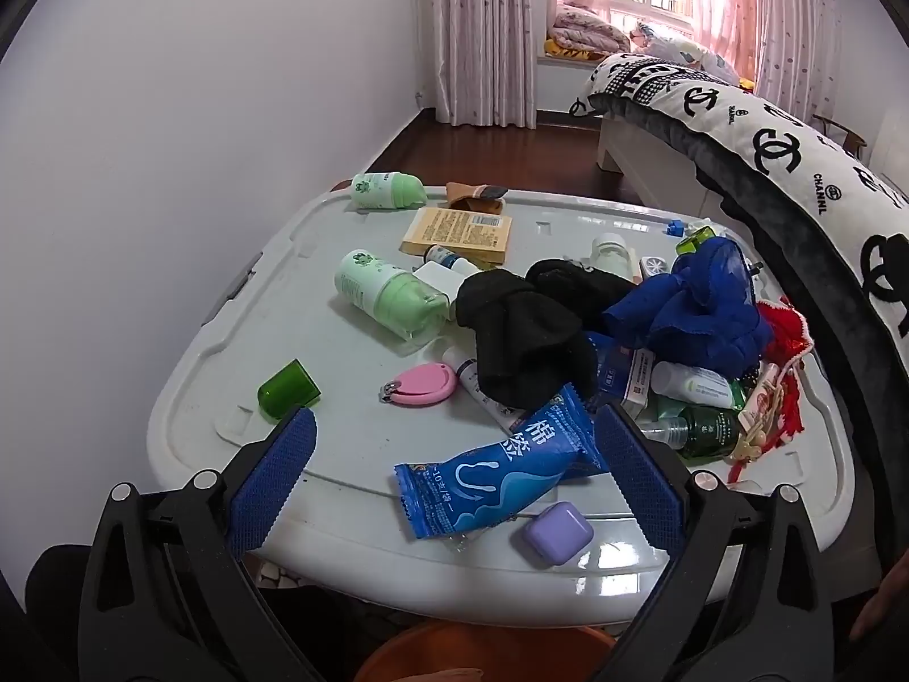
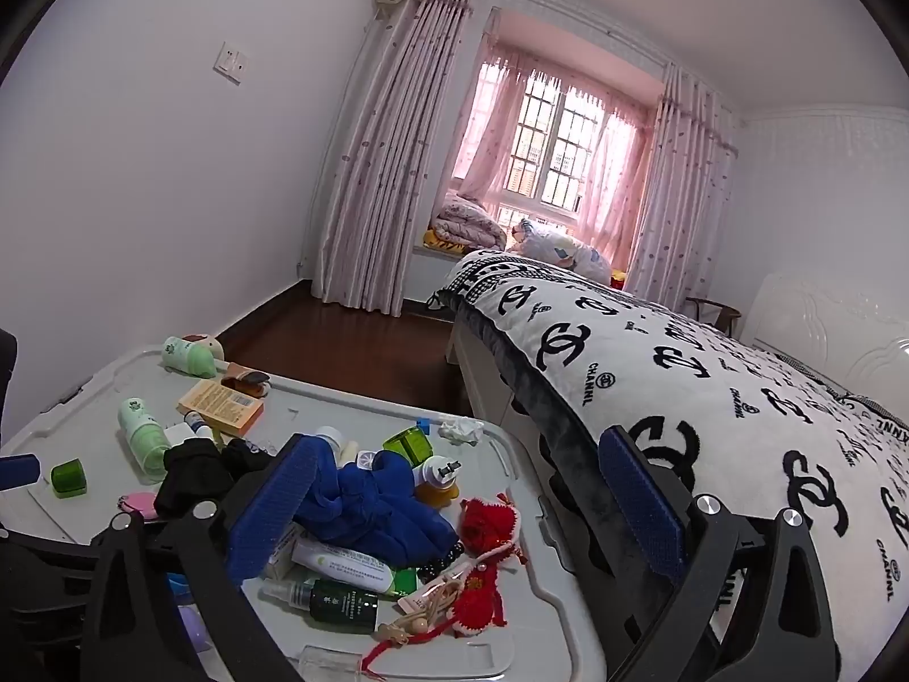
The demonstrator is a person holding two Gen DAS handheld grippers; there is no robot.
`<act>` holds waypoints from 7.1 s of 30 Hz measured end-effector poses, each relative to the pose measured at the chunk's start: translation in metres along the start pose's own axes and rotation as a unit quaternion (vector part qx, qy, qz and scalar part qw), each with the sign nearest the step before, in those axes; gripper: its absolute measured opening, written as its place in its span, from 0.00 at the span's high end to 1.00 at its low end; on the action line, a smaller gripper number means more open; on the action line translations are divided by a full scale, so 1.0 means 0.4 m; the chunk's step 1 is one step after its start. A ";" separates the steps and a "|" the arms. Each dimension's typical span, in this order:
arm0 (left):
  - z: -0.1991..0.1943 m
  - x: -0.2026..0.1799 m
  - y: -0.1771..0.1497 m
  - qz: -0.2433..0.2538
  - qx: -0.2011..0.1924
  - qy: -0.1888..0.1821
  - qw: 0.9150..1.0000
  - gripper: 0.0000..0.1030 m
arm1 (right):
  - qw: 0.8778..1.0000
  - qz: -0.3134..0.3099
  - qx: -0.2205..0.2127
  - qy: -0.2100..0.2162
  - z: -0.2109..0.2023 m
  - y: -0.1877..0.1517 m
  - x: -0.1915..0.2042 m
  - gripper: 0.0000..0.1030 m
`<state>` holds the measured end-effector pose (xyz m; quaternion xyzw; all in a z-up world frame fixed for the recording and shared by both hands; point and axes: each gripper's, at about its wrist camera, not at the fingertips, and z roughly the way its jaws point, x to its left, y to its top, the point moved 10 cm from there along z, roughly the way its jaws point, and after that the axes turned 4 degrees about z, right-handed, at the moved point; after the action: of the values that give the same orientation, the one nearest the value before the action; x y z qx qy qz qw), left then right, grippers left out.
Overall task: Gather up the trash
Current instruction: 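Move the left tool toward the lilac square case on the lid, then grasp the lilac case with the left tool while the right tool grasps the clear glass, then drop the lilac case and clear glass into the orange bucket with both tools, then grasp the blue swab packet with the left tool while the right tool grasps the green bottle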
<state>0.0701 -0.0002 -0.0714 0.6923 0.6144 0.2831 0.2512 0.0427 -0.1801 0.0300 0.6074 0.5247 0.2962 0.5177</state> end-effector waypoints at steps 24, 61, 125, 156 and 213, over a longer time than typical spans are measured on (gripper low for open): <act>-0.029 -0.018 0.016 -0.005 -0.002 -0.034 0.999 0.07 | 1.000 0.003 -0.005 0.002 -0.009 0.010 0.003 0.05; 0.011 0.010 -0.049 -0.025 0.030 -0.119 0.992 0.07 | 1.000 0.018 0.006 -0.016 0.005 0.014 -0.034 0.05; -0.055 -0.077 -0.223 0.070 0.057 -0.147 0.985 0.63 | 0.956 -0.038 0.269 0.112 0.109 -0.443 0.220 0.59; -0.121 -0.002 -0.528 0.034 0.271 -0.165 0.948 0.27 | 0.796 0.058 0.546 0.256 -0.268 -0.745 0.260 0.19; -0.018 -0.053 -0.192 0.116 0.082 -0.194 0.971 0.73 | 0.913 -0.073 0.355 0.186 0.218 -0.427 0.200 0.32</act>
<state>0.0089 -0.0120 -0.1212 0.8185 0.4908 0.1195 0.2736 0.0867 -0.1473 -0.1702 0.6452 0.7249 0.1593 0.1812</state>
